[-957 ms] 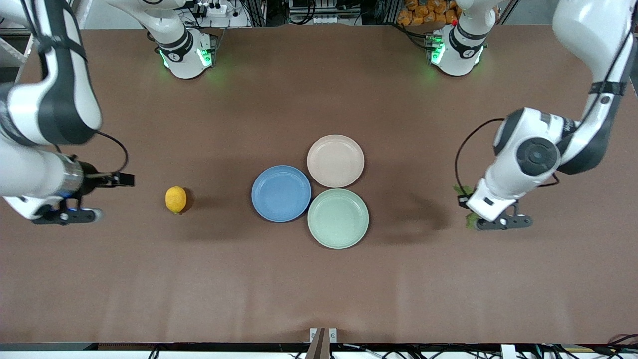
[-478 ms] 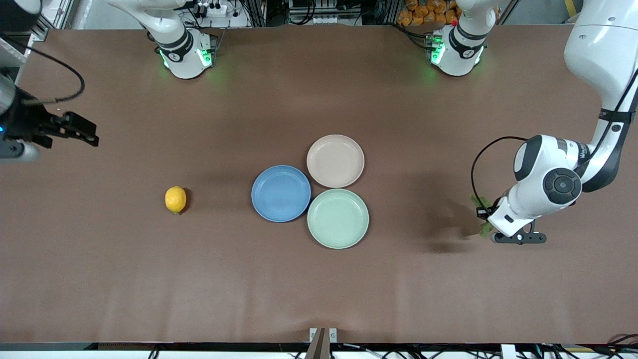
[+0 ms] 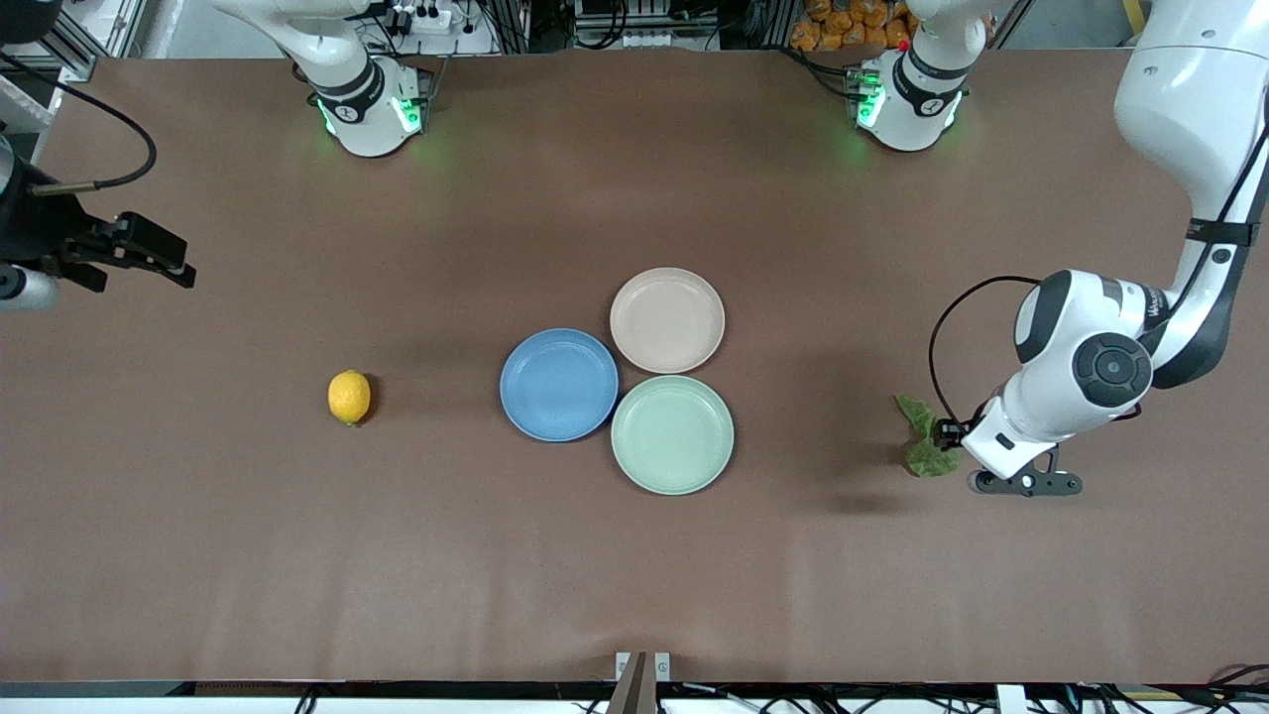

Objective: Pick lemon and lettuce from blue and beige plates
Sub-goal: 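Lower the lemon with the right gripper while the left gripper carries the lettuce, then release the lettuce on the table with the left gripper while the right gripper withdraws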

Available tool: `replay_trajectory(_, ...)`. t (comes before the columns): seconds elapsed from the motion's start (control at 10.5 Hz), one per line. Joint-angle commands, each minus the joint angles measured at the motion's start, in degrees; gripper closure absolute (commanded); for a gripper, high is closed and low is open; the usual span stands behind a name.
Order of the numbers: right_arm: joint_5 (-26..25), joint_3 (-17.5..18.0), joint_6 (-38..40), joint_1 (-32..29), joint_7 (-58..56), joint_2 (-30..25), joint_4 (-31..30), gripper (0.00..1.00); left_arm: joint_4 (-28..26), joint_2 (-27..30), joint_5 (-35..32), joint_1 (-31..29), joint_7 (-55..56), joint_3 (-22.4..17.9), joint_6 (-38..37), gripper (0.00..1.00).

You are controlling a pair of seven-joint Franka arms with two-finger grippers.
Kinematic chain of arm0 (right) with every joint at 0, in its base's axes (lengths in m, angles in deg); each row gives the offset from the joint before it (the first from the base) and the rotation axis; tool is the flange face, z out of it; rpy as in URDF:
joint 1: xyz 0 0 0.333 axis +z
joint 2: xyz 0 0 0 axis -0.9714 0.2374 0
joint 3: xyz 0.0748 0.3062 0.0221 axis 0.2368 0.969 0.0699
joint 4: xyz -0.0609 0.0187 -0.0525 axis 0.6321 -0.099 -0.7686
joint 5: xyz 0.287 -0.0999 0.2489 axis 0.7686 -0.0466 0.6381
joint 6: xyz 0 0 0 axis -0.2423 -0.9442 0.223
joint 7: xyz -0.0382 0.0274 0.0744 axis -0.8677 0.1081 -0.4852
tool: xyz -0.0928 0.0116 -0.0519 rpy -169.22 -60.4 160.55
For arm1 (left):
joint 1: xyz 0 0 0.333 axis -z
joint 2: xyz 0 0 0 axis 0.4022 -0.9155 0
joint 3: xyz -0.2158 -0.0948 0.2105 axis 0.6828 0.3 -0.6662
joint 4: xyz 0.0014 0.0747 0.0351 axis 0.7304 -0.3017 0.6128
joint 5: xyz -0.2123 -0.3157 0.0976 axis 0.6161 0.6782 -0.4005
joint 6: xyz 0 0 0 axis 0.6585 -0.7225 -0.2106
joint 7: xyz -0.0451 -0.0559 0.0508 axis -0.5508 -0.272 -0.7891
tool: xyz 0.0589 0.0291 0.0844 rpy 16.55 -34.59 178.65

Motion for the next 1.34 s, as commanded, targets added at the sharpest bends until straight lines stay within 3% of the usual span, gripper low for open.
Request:
replay_trajectory(0.0, 0.97, -0.61, -1.43, 0.48, -0.35, -1.15, -2.00, 0.00, 1.92, 5.21, 1.19, 0.51, -0.59, 0.02, -5.74, 0.00)
replay_trajectory(0.19, 0.88, -0.61, -1.35, 0.48, -0.35, -1.24, -1.91, 0.00, 8.14, 7.94, 2.41, 0.94, -1.03, 1.33, -16.26, 0.00)
replay_trajectory(0.29, 0.79, -0.70, -1.17, 0.56, -0.44, -1.32, -2.00, 0.00, 11.31, 9.26, 6.08, 0.95, -1.12, 1.25, -21.10, 0.00)
replay_trajectory(0.48, 0.70, -3.75, -1.08, 3.53, -0.44, -1.33, -2.00, 0.00, 12.48, 13.64, 9.80, 1.12, -1.12, 0.47, -26.06, 0.00)
replay_trajectory(0.57, 0.70, -4.38, -1.08, 4.25, -0.44, -1.33, -1.91, 0.00, 12.48, 16.10, 10.24, 2.95, -1.21, -1.45, -27.20, 0.00)
replay_trajectory(0.86, 0.96, -4.30, -0.99, 3.73, -0.53, -1.15, -1.82, 0.00, 12.30, 23.14, 18.05, 13.40, -2.17, -14.97, -30.63, 0.00)
replay_trajectory(1.24, 0.97, -4.30, -0.82, 3.82, -0.53, -1.24, -1.82, 0.00, 12.13, 26.57, 19.39, 13.60, -4.81, -17.03, -32.48, 0.00)
